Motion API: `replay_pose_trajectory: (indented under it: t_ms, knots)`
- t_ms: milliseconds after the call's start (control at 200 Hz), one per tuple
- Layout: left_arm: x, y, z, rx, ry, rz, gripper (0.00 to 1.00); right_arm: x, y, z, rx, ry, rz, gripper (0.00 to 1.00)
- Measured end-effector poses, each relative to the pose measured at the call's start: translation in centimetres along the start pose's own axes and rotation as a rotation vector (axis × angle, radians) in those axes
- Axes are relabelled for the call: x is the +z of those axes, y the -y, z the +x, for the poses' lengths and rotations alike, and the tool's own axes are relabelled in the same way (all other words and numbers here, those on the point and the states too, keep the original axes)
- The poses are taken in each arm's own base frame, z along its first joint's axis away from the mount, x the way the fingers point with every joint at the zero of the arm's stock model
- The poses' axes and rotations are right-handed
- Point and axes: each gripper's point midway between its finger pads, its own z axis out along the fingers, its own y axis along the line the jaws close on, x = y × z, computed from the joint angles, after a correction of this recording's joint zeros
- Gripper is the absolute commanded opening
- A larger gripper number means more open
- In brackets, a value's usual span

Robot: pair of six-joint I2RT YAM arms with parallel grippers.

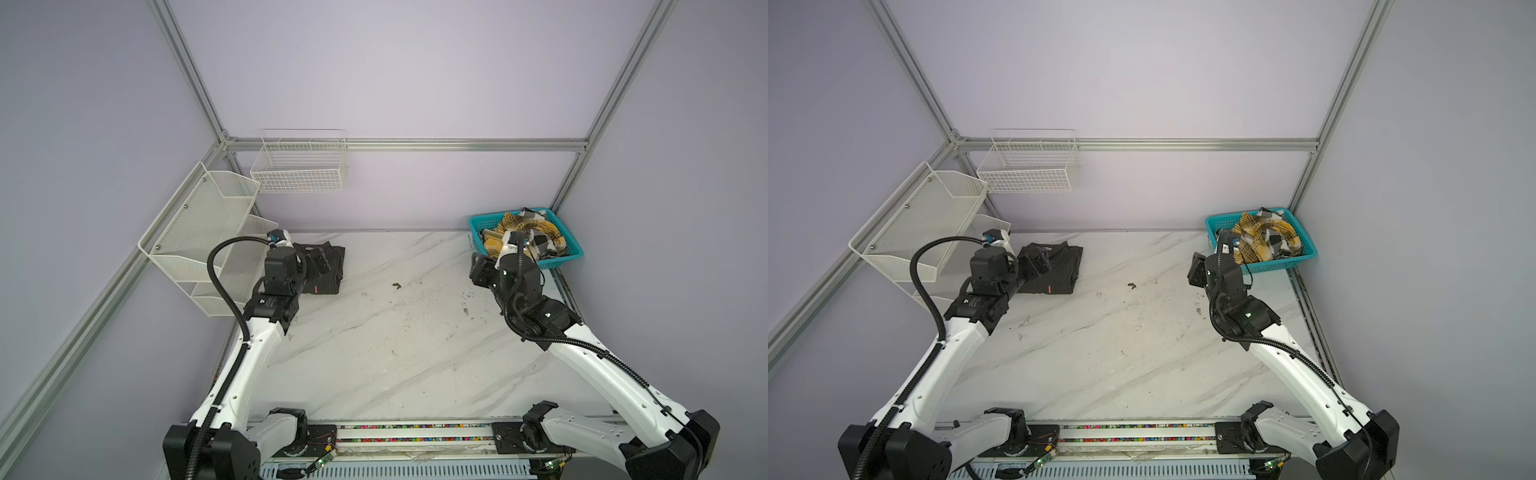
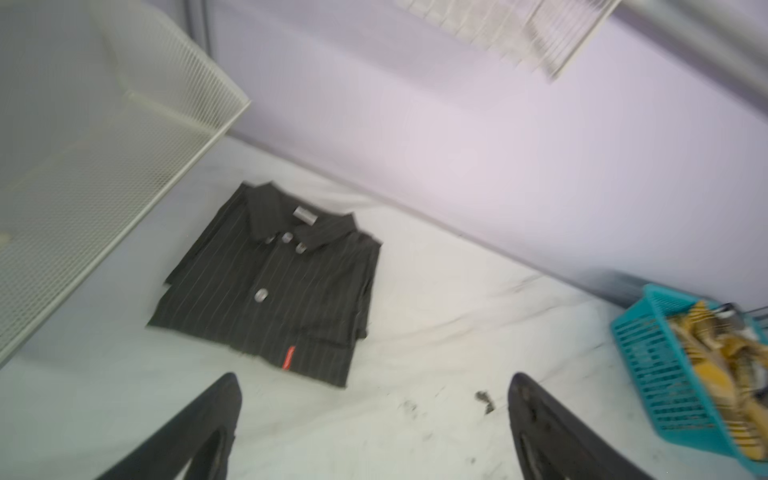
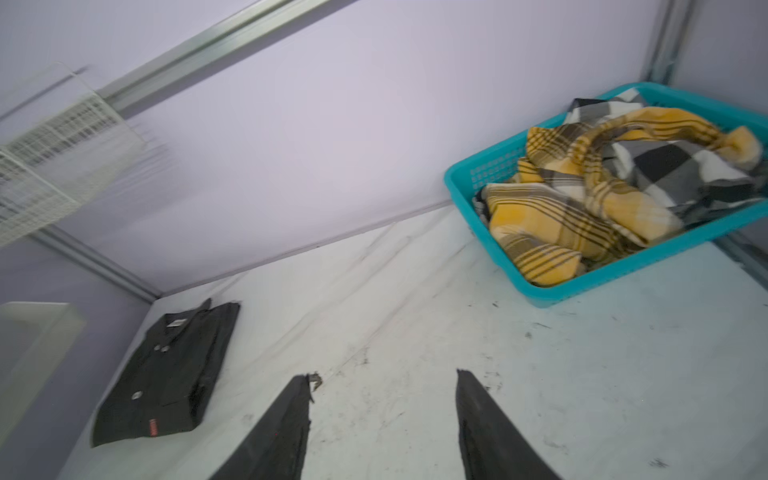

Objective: Fold and stack the long sleeve shirts

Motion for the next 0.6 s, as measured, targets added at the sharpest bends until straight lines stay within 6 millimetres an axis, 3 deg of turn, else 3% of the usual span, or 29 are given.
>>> replay_pose_trajectory:
  t_ms: [155,265,355,460,595]
  knots:
    - [2.0,-6.3,8.7,0.125,-0.098,-0.218,1.0,2.7,8.0,5.3,-0.114,0.021,0.301,0.77]
    - [2.4,-9.5,11.7,0.176,-0.088,-0.327,1.0,3.8,14.2,9.1,-0.155,0.011,0.499,0.77]
    - [3.2,-10.7,13.5,0.21,-0.105,-0.373,1.0,4.1,17.8,10.8,-0.144,0.024,0.604,0.78]
    - [4.7,-10.2,13.4,0.234,-0.079,-0.351,1.0,5.1,19.5,11.7,-0.135,0.053,0.641,0.78]
    - [6.4,-8.6,12.2,0.265,-0.012,-0.274,1.0,7.4,18.2,11.8,-0.109,0.128,0.514,0.81]
